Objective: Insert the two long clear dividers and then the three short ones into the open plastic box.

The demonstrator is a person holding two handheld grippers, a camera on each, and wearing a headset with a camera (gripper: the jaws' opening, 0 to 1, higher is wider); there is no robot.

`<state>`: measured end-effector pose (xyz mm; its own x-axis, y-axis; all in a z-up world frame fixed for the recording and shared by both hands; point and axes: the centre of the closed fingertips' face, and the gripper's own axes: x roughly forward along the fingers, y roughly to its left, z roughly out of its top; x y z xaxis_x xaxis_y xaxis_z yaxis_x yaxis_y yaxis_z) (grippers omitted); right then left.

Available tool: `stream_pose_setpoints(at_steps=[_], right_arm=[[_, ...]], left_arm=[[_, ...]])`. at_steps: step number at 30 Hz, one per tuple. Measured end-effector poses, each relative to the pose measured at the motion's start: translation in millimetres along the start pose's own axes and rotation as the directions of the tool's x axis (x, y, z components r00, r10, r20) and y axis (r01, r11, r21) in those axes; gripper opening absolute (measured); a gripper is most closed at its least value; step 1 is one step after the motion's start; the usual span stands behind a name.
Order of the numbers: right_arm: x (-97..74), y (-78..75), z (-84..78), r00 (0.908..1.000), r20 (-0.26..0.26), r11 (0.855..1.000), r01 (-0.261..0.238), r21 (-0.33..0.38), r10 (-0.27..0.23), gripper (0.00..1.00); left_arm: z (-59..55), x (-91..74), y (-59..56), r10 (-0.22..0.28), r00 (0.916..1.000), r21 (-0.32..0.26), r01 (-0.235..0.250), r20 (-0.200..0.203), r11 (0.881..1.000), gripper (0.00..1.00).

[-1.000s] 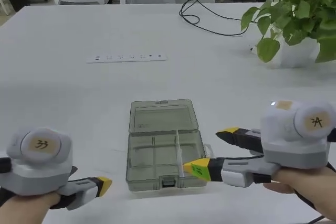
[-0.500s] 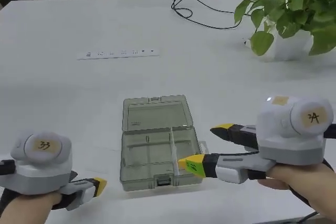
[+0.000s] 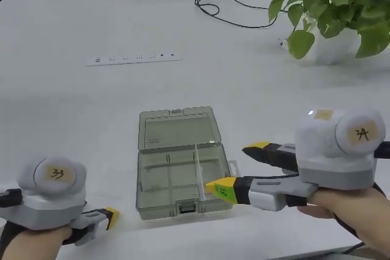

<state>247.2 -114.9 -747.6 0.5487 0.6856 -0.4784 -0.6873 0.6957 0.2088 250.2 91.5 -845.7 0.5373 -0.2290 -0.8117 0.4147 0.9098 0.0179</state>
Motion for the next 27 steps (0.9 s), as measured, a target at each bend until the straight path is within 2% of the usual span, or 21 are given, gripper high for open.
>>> stream_pose_setpoints(at_steps=[11, 22, 27], right_arm=[[1.3, 1.8, -1.3, 0.9999, -0.012, 1.000, 0.003, -0.004, -0.003, 0.65], [1.7, -0.2, -0.2, 0.9995, -0.019, 0.999, 0.027, 0.037, -0.027, 0.63], [3.6, 2.3, 1.2, 0.9994, -0.019, 0.999, 0.030, 0.044, -0.029, 0.63]], left_arm=[[0.4, -0.4, 1.7, -0.006, 1.0000, -0.022, 0.005, -0.005, 1.000, 0.33], [-0.3, -1.9, 5.2, 0.011, 0.9998, -0.031, -0.012, -0.019, 0.999, 0.31], [-1.3, -3.5, 7.2, 0.007, 0.9999, -0.063, -0.008, -0.009, 0.998, 0.31]])
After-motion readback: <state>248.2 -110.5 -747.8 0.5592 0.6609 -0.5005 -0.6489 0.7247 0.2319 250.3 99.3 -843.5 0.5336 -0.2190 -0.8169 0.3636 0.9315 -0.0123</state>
